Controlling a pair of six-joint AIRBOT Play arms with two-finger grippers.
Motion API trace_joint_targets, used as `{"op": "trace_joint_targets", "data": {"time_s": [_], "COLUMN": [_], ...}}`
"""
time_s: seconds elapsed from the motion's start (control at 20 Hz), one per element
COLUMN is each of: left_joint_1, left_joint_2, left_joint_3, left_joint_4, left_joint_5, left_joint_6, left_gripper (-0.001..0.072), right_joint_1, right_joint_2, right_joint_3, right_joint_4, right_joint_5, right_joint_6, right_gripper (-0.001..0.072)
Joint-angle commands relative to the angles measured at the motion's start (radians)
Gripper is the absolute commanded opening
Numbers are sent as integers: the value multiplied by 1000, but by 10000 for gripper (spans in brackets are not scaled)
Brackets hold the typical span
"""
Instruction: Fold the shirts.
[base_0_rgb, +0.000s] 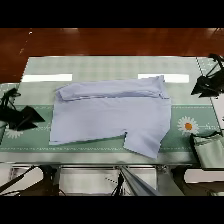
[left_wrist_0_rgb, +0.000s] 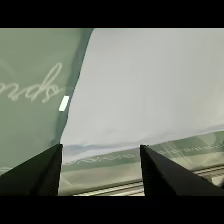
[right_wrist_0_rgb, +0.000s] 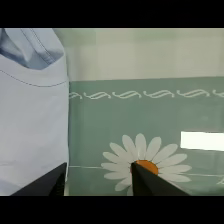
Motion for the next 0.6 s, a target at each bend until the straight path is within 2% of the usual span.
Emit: {"op": "trace_joint_targets", "data": {"time_s": [0.0,0.2,0.55], "left_joint_1": [126,141,37], "left_joint_2": [101,94,-33], "left_joint_3": [-222,-259,-259], "left_joint_4": [-46,-32,-25], "left_joint_5": [11,66,169], "left_joint_6": [39,78,64], "left_gripper": [584,584,584], "right_joint_1": [-104,-116,-116], "right_joint_2": [133,183,183], "right_joint_3": [-266,-417,-445], "right_joint_4": [163,207,295], "right_joint_5": [-206,-304,-339], "right_joint_6": [-97,-143,-176], "right_gripper": [502,501,501]}}
